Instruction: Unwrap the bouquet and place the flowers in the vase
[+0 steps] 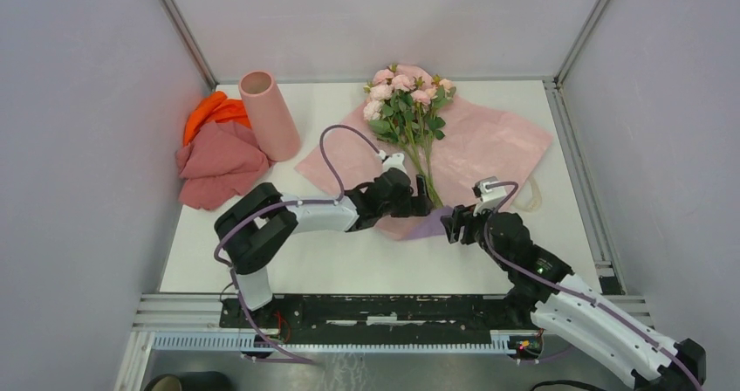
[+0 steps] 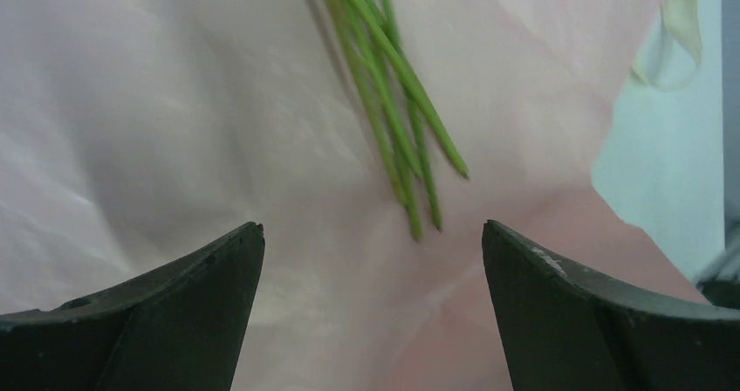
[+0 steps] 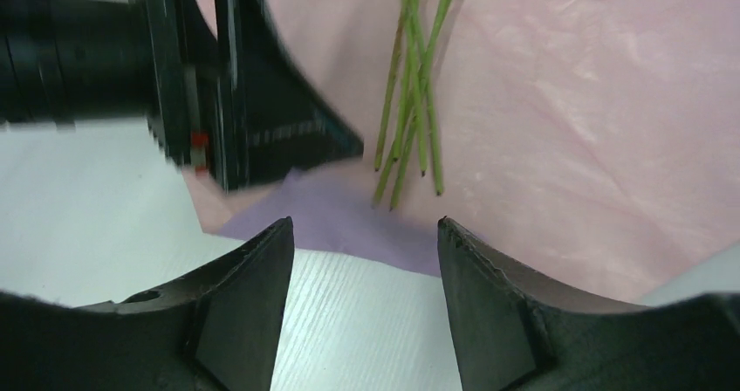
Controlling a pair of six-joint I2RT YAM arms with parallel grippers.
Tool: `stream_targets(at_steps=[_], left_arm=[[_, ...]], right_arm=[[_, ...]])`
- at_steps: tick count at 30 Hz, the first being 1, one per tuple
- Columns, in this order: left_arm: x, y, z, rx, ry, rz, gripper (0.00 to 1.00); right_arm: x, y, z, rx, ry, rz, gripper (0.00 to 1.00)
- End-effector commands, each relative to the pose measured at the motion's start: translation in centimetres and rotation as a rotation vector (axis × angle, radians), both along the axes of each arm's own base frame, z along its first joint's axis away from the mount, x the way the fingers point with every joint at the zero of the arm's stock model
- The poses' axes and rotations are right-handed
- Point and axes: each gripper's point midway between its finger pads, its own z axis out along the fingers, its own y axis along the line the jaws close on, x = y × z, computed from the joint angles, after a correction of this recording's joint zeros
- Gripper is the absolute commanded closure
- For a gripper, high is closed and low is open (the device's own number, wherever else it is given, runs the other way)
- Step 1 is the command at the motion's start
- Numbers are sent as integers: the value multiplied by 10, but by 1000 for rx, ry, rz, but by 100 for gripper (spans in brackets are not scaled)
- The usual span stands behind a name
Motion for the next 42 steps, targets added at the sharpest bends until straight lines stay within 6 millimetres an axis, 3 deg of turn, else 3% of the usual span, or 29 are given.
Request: stream_targets(at_steps=[1,4,8,12,17,22,26,32,34,38,42], left_arm=[[-45,-33,24,-115,25,-114,0],[-68,-36,19,-110,49,-156,0],[-79,-33,15,-101,71,-168,0],[-92,-31,10,-105,120,-207,0],[-121,-28,1,-126,188,-279,0],[-141,-21,9,-127,222,-339,1],[-144,-13,14,-96,228,-346,1],[-129,-1,30,-41,161,-279,0],[-114,11,38,-3,106,-203,0],[-79,51,47,40,47,-24,0],[-46,93,55,-9,40,115,0]], right_arm=[[14,-25,67,25,-135,-138,33],[22,-43,96,5,-216,-228,33],[40,-41,102,-76,-231,-266,33],[69,-20,91,-159,-218,-255,32],[122,-12,80,-218,-169,-271,33],[174,-6,74,-227,-138,-265,33],[208,6,56,-254,-79,-227,33],[240,35,16,-260,1,-137,38],[245,44,5,-256,26,-106,47],[251,56,-10,-255,56,-62,59],[255,56,-21,-280,77,-61,61]])
